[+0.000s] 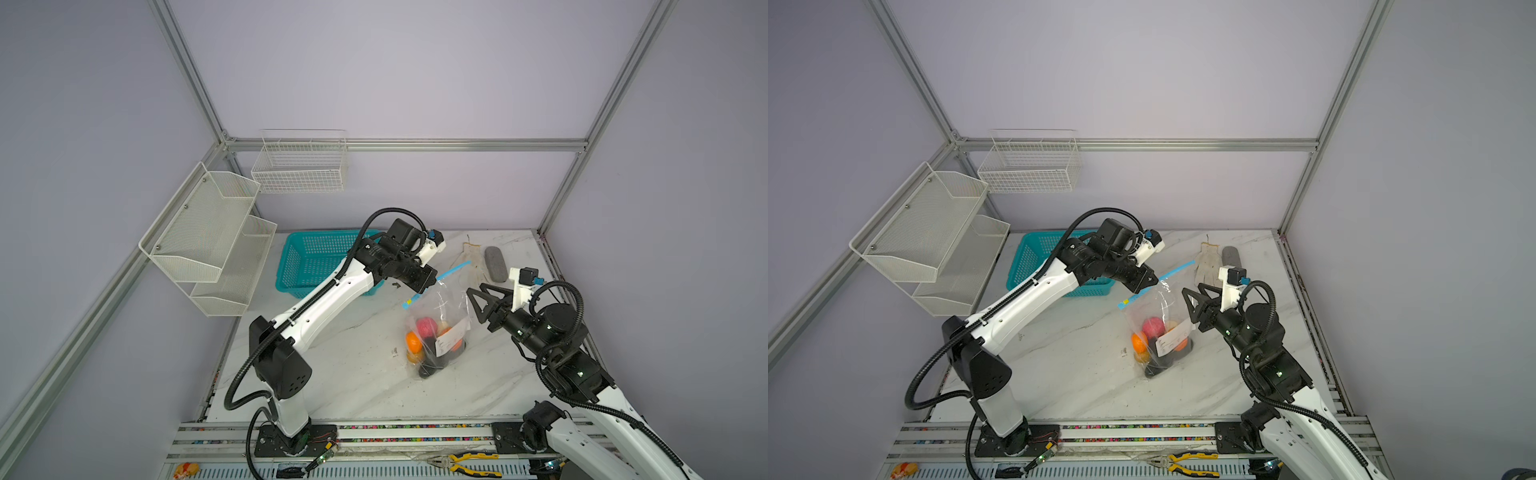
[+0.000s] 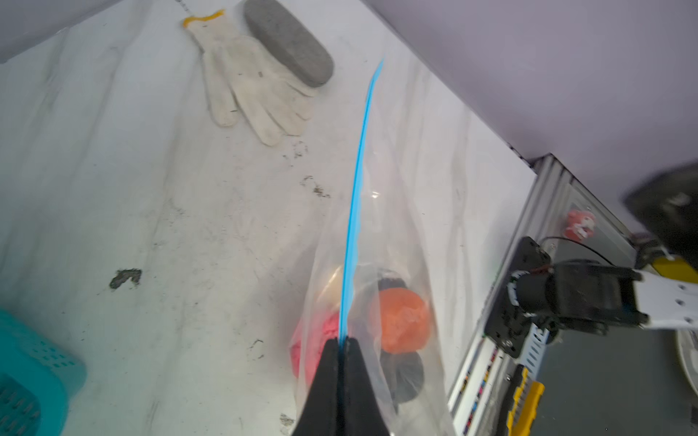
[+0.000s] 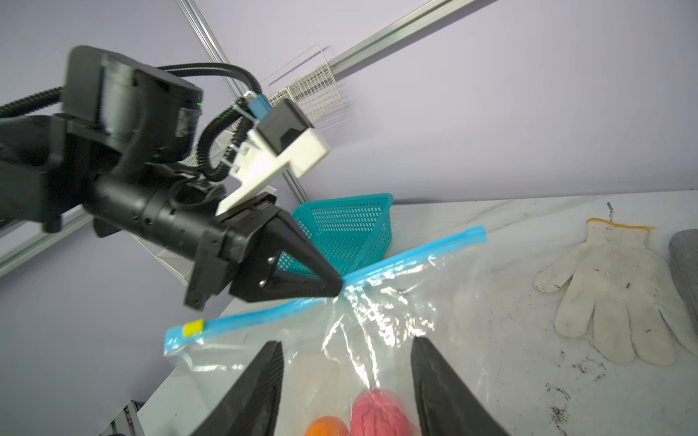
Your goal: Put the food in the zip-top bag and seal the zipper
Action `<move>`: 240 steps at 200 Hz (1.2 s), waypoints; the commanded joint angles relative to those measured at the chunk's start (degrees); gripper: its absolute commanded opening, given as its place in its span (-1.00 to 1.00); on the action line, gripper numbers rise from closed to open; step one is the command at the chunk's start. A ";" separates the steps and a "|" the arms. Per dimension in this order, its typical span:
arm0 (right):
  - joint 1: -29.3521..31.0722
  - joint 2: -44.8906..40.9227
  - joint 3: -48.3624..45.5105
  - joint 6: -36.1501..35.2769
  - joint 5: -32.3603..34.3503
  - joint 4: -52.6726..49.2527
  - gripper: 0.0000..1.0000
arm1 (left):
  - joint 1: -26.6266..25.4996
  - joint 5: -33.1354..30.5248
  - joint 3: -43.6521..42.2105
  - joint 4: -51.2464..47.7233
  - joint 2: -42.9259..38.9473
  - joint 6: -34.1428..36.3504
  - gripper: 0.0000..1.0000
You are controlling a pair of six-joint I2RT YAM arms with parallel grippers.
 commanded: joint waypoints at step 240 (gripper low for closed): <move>0.41 30.28 -4.56 4.92 -5.88 25.16 0.09 | 11.83 6.74 34.54 32.89 41.16 0.96 0.12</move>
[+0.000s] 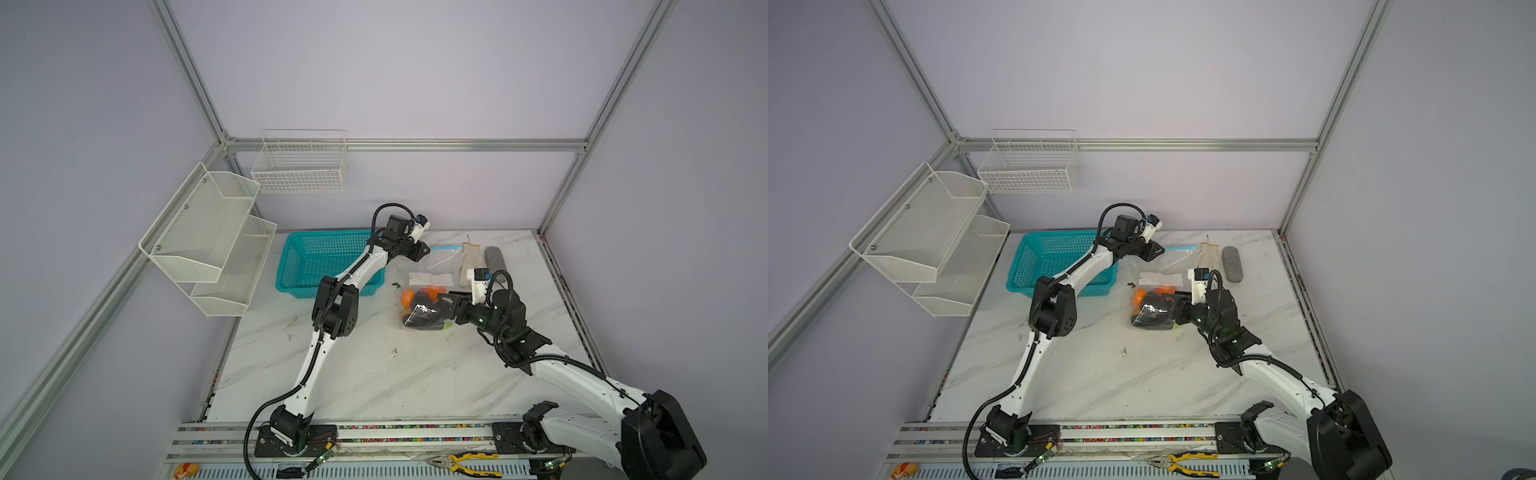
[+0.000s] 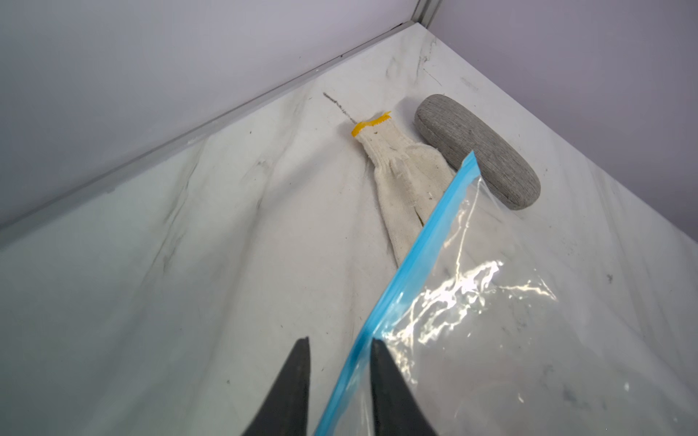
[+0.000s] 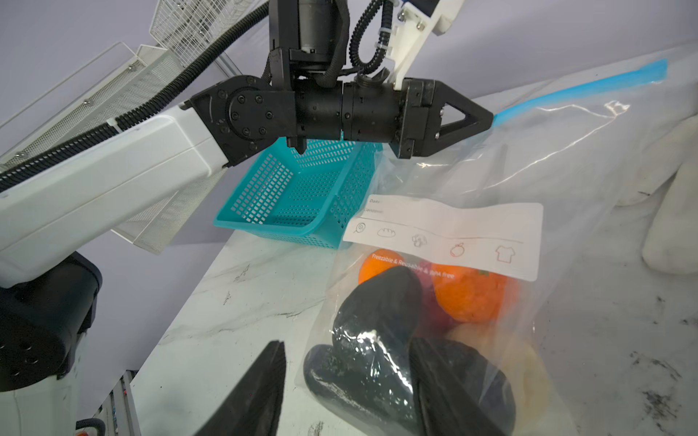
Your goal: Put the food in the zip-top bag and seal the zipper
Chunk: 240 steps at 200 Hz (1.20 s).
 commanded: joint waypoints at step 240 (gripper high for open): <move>13.72 25.50 8.45 -7.10 21.34 2.37 0.15 | -5.15 3.21 -45.42 13.26 -51.03 -16.31 1.00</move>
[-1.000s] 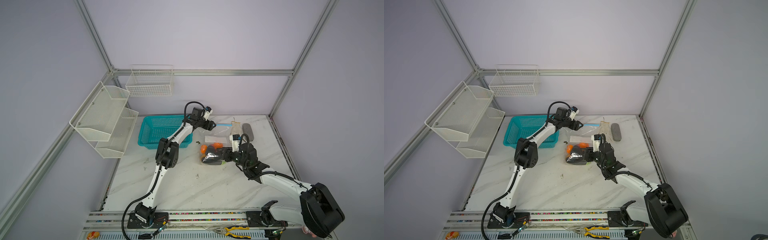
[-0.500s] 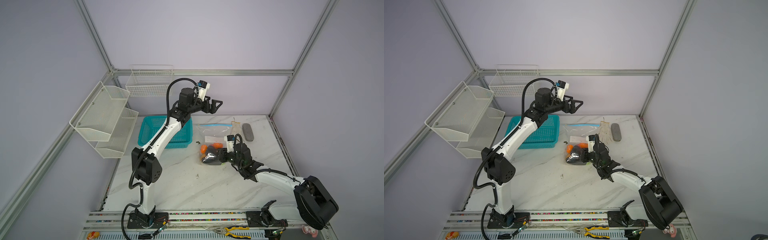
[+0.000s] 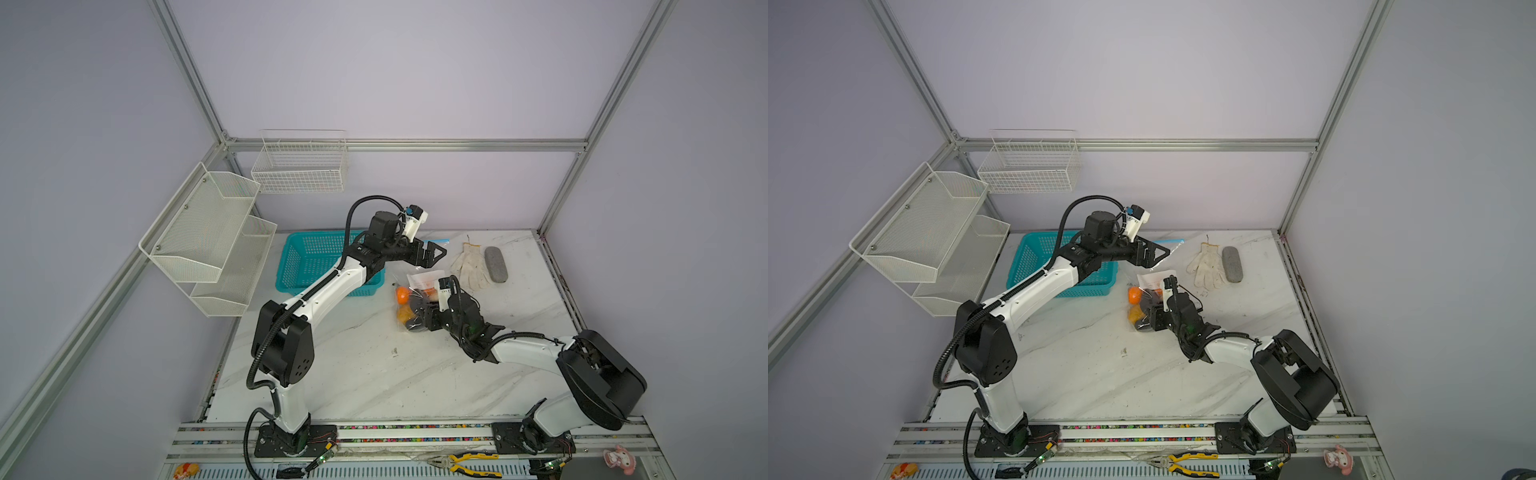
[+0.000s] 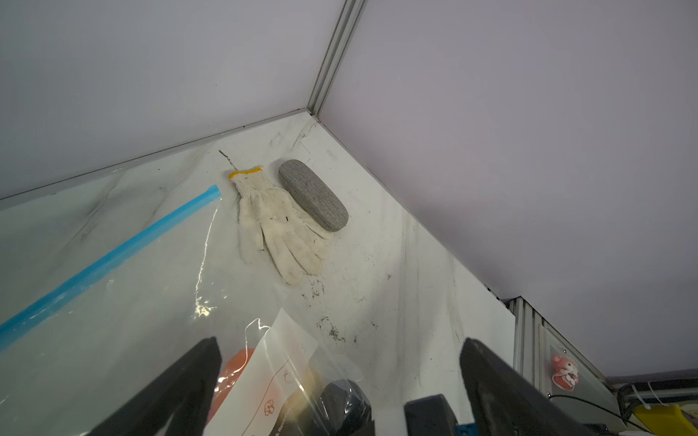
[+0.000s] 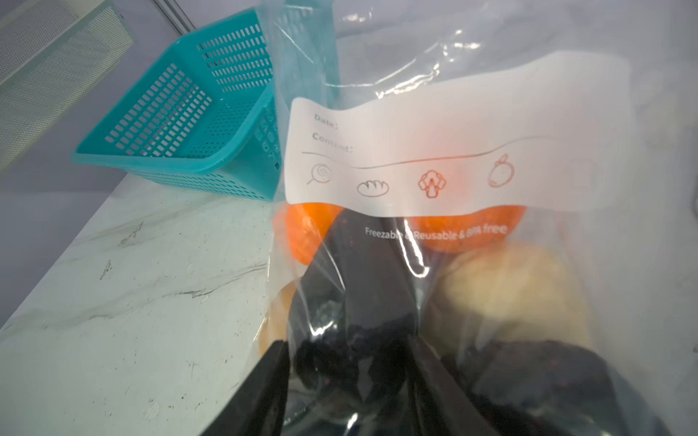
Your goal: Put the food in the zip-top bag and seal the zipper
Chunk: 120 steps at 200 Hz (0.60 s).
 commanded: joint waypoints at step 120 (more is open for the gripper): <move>-2.00 -3.76 13.53 4.18 9.84 -16.64 0.46 | -0.46 0.93 -20.15 0.03 -18.62 -9.08 1.00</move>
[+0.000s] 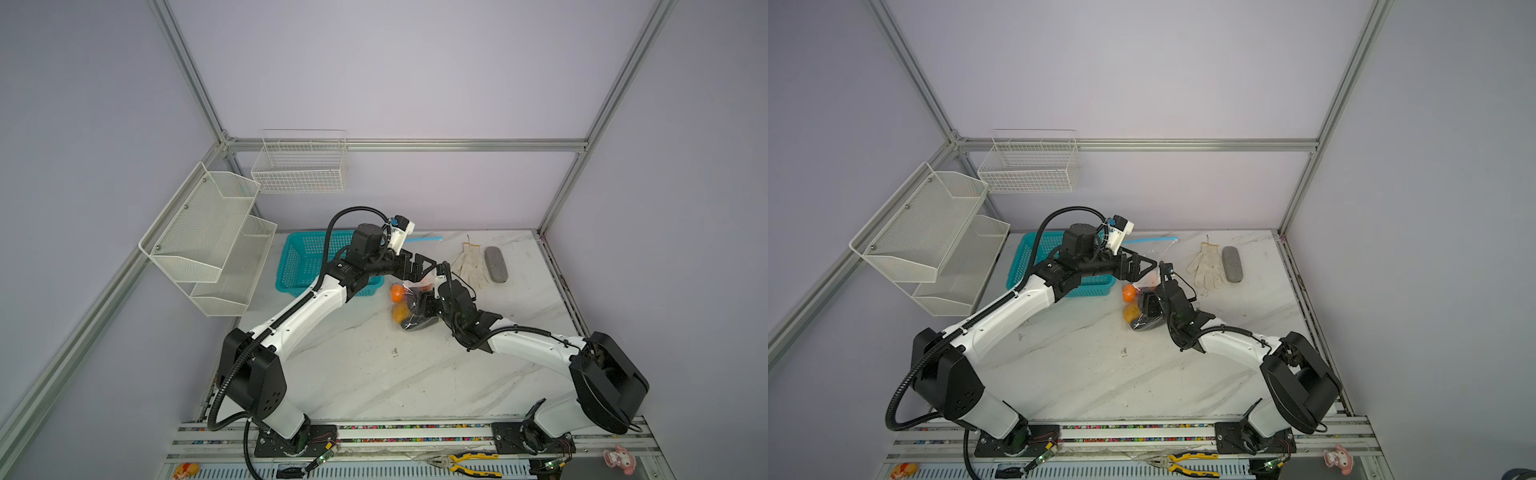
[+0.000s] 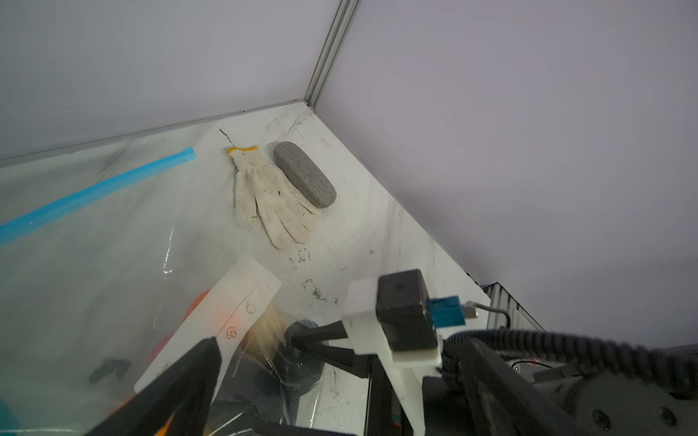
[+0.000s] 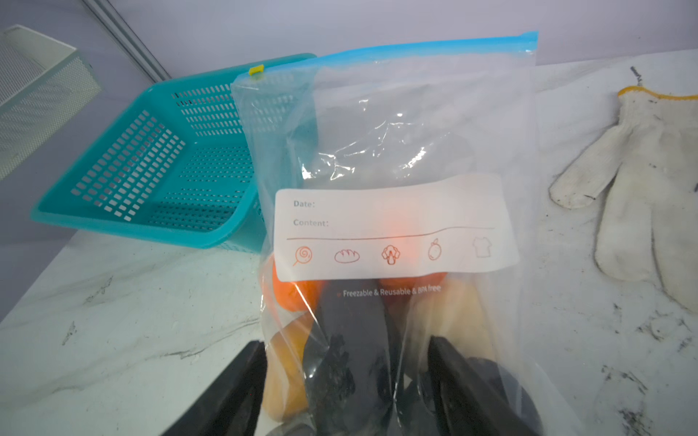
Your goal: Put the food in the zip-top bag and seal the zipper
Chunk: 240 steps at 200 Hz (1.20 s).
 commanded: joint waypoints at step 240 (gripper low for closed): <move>-13.33 -4.82 -10.14 9.26 -23.03 -0.24 0.46 | 0.75 -1.54 14.84 -14.97 23.06 -4.31 0.95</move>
